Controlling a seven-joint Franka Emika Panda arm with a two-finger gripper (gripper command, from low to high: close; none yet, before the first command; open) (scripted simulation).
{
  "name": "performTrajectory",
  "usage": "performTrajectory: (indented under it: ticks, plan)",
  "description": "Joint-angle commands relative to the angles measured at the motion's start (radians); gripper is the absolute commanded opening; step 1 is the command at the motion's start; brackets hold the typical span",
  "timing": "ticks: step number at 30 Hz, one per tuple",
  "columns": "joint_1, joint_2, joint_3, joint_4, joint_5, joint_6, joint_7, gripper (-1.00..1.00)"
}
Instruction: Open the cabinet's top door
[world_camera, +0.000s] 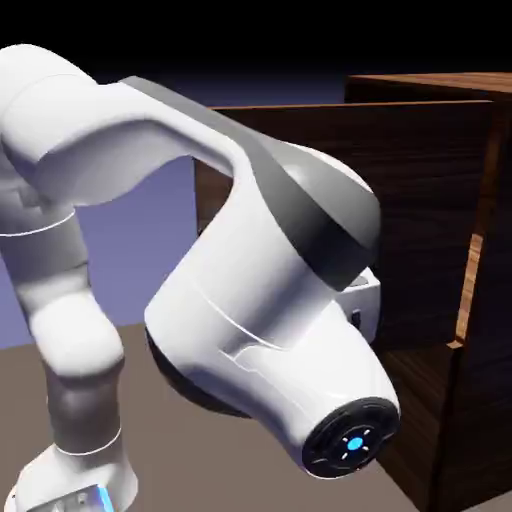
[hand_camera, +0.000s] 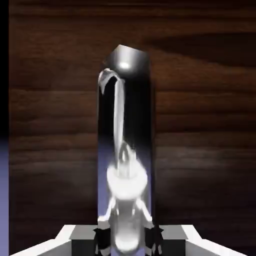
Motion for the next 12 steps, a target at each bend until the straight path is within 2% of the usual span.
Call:
performTrajectory:
  ticks: [1,12]
  plan:
    - [0.037,-0.018,-0.029,0.006,-0.006,0.007,0.012,-1.00]
    - [0.410,-0.288,-0.249,0.171,-0.114,0.043,0.178,-1.00]
